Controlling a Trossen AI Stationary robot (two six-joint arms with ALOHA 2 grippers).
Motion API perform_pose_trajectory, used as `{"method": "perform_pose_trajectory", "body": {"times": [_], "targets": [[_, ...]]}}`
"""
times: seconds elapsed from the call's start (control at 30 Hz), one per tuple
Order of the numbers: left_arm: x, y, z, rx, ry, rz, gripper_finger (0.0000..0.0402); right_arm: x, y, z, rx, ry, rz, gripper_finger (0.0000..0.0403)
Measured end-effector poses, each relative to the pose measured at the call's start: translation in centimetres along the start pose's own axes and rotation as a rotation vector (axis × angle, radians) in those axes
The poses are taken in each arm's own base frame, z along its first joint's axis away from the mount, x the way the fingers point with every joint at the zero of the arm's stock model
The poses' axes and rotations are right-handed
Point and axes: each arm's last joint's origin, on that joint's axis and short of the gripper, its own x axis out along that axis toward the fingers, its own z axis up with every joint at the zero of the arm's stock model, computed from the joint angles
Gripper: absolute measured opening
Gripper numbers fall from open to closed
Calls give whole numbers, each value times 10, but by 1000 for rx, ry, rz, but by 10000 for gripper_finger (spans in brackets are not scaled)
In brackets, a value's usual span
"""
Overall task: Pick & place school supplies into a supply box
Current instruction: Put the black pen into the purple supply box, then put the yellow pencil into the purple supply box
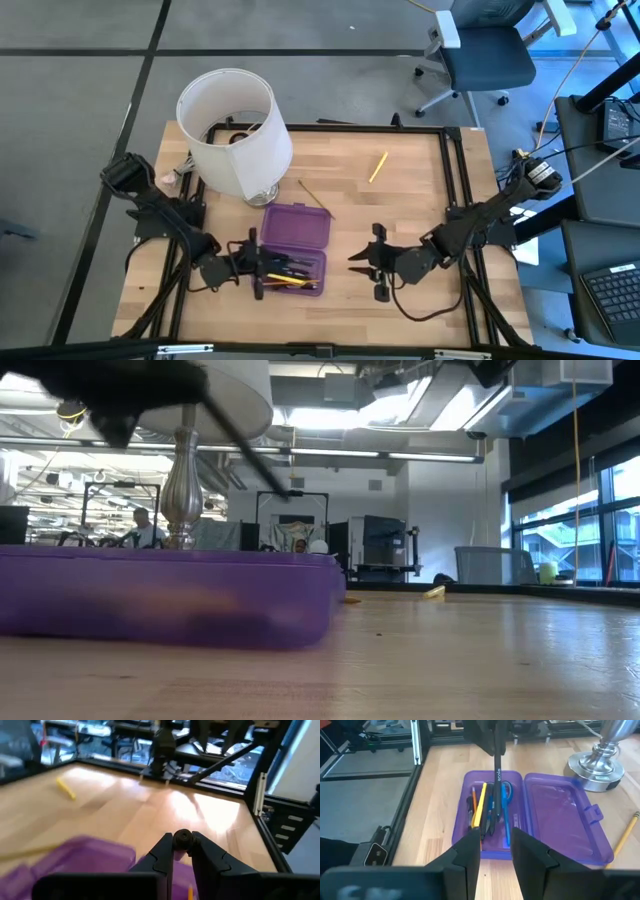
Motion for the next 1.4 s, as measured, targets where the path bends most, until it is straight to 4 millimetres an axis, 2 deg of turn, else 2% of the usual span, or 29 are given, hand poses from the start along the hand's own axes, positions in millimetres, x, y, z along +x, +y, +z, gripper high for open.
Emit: {"method": "perform_pose_trajectory", "body": {"times": [0.2, 0.47, 1.07, 1.4], "targets": [[-9, 16, -20, -126, 28, 35, 37, 0, 0, 0, 4, 0, 0, 110], [-13, 29, -34, -226, 77, 25, 37, 0, 0, 0, 25, 1, -2, 110], [-14, 32, -41, -241, 155, -2, 59, 0, 0, 0, 21, -3, -13, 110], [-15, 28, -43, -248, 241, -102, 83, 0, -1, 0, 22, -3, -13, 110]]}}
